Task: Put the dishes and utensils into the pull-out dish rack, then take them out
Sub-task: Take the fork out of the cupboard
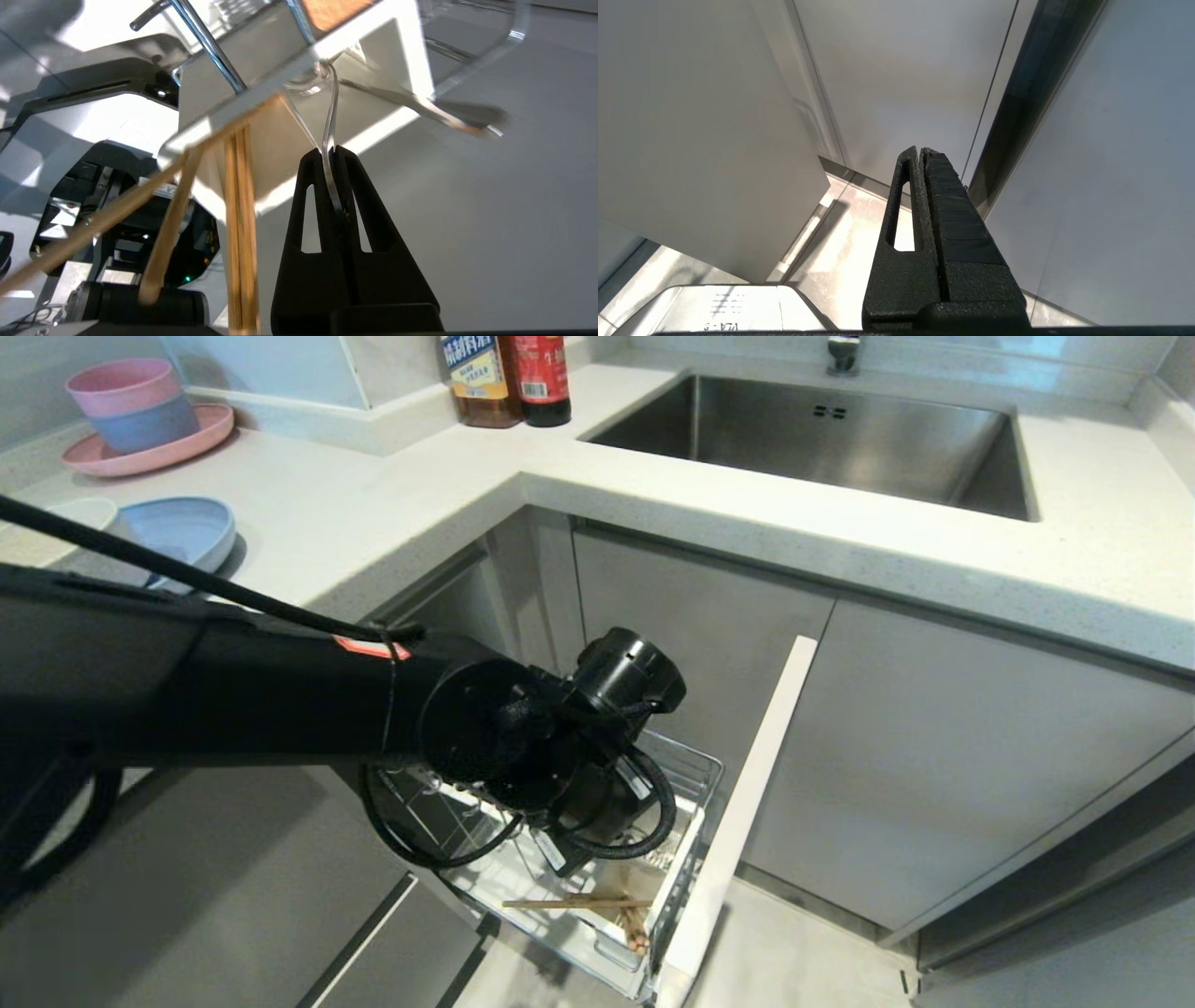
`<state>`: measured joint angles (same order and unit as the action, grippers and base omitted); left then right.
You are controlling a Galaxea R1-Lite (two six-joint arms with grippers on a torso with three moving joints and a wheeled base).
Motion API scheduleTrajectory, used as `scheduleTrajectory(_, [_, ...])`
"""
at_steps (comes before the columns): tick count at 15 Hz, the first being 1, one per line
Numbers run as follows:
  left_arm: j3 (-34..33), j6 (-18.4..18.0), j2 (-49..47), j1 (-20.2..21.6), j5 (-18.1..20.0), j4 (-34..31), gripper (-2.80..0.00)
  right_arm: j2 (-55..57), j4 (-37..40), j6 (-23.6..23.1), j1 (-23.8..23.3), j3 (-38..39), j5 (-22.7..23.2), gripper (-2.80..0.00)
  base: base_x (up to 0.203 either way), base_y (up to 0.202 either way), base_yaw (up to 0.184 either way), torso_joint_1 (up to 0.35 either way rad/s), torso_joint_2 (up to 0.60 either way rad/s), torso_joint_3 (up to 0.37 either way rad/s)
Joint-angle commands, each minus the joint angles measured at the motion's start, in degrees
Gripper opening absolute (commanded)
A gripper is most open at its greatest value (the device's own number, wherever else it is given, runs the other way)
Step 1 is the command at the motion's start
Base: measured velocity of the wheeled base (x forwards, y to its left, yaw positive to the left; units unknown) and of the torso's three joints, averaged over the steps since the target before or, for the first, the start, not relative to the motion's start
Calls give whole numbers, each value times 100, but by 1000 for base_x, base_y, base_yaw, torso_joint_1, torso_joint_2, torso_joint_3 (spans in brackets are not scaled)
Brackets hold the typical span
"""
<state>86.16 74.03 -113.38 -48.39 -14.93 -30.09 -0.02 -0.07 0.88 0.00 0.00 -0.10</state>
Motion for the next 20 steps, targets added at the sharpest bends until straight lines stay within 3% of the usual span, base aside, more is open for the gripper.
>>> scheduleTrajectory(1, [14, 42, 311, -49, -23, -37, -280, 2, -1, 0, 0, 9, 1, -280, 0, 0, 0, 0, 0, 0])
scheduleTrajectory(4, [26, 41, 592, -130, -41, -156, -280, 2, -1, 0, 0, 9, 1, -280, 0, 0, 0, 0, 0, 0])
scheduleTrajectory(8, [188, 32, 716, -259, -486, -635, -280, 2, -1, 0, 0, 9, 1, -280, 0, 0, 0, 0, 0, 0])
scheduleTrajectory(20, [577, 32, 1168, -472, -620, -1516, -280, 2, -1, 0, 0, 7, 1, -280, 0, 0, 0, 0, 0, 0])
